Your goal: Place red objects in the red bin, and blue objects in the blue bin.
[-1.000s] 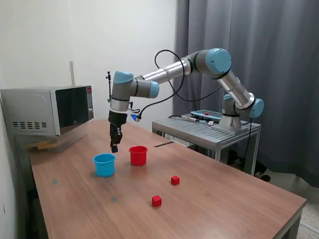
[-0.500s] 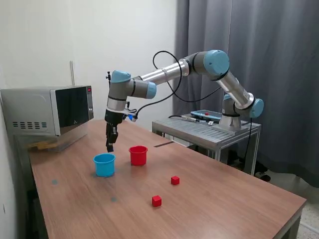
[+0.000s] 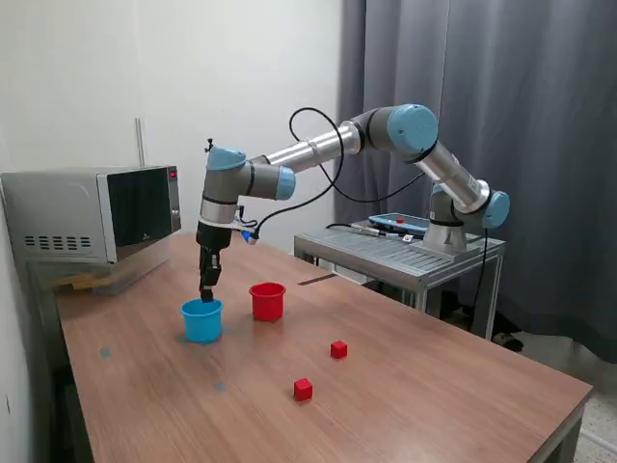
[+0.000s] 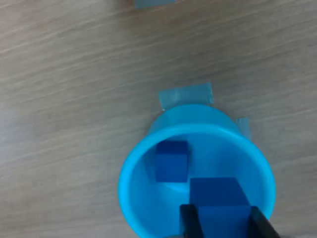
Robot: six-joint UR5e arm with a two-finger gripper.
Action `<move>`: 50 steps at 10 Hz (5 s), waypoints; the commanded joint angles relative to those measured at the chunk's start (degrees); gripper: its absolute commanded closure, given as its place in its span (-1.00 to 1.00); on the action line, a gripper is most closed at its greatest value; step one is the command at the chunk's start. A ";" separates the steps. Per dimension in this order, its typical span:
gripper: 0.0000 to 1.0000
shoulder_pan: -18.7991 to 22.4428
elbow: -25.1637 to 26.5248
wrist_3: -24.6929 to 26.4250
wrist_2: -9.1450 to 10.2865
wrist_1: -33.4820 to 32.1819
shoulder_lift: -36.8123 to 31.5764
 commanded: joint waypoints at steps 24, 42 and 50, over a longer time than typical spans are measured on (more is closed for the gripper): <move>-1.00 20.70 6.13 16.07 -0.39 2.58 -5.48; -1.00 21.67 6.19 14.85 -1.01 -5.77 3.07; -1.00 20.44 3.30 19.16 -1.01 -5.95 4.29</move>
